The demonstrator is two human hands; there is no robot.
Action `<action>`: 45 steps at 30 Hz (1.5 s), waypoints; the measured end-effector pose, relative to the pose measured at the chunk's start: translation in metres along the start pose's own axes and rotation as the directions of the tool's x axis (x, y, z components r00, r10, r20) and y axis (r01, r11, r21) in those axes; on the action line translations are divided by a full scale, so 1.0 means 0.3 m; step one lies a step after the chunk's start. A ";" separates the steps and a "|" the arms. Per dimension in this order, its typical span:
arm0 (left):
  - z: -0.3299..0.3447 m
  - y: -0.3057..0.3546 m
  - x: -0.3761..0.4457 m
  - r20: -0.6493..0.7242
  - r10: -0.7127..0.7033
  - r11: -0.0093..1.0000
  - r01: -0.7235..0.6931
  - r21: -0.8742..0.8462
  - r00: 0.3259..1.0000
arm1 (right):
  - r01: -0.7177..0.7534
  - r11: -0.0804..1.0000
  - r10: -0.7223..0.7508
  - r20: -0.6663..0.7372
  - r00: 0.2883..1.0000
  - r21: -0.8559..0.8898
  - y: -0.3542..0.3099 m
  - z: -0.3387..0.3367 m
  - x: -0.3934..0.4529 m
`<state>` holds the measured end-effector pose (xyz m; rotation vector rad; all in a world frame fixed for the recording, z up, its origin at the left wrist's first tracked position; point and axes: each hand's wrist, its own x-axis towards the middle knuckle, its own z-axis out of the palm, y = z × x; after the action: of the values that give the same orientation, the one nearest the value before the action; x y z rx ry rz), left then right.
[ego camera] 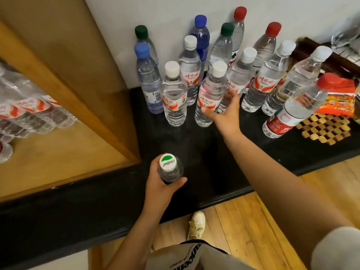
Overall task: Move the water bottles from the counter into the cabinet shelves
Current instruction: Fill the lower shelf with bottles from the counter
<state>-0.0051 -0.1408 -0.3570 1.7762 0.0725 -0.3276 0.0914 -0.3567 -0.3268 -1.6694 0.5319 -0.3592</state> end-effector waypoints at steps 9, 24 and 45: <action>0.014 0.002 -0.001 -0.022 -0.011 0.999 0.010 -0.043 1.000 | -0.001 1.000 0.001 0.140 0.990 0.002 0.032 0.013 0.064; -0.197 -0.029 -0.107 -0.089 -0.053 0.992 0.042 -0.119 0.995 | 0.053 0.996 -0.029 0.294 0.955 -0.074 0.036 -0.043 -0.341; -1.024 -0.082 0.027 -0.406 0.097 0.995 -0.099 0.016 0.909 | 0.129 0.991 -0.084 0.563 0.822 -0.040 -0.181 0.727 -0.683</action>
<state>0.0525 0.1601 -0.3228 1.8122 0.2787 0.1208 0.0393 -0.0584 -0.2970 -1.7807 0.0070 0.0861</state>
